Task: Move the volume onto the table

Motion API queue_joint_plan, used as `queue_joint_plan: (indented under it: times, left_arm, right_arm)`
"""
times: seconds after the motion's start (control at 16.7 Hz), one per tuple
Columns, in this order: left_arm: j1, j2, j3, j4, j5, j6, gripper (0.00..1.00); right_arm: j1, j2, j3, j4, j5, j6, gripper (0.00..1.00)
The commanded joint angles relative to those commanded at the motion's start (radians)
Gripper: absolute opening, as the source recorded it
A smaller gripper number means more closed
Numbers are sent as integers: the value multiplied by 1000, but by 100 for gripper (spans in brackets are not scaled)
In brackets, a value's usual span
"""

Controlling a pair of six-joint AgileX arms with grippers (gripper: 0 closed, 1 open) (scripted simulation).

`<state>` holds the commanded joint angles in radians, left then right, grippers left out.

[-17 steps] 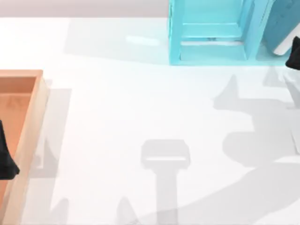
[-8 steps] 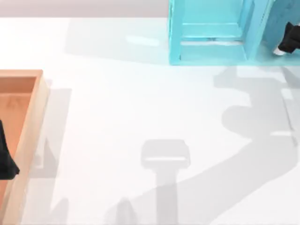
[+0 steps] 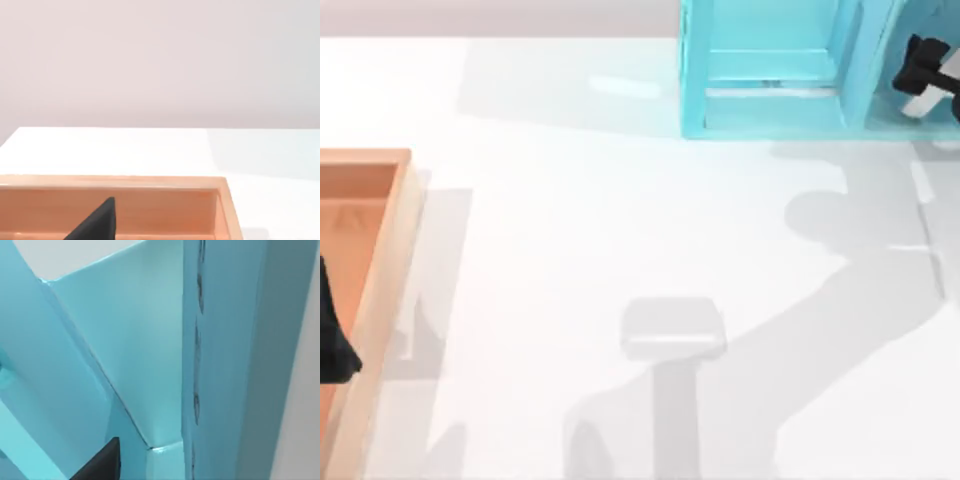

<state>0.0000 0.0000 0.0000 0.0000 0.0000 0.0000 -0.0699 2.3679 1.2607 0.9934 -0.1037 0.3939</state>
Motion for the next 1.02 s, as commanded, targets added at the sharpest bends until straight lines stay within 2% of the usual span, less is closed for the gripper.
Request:
queue_joint_plan:
  times: [0.12, 0.9, 1.02]
  left_arm:
    - [0, 0, 0, 0, 0, 0, 100]
    - [0, 0, 0, 0, 0, 0, 100]
    - [0, 0, 0, 0, 0, 0, 100]
  right_arm:
    - [0, 0, 0, 0, 0, 0, 100]
    - [0, 0, 0, 0, 0, 0, 2]
    - [0, 0, 0, 0, 0, 0, 0]
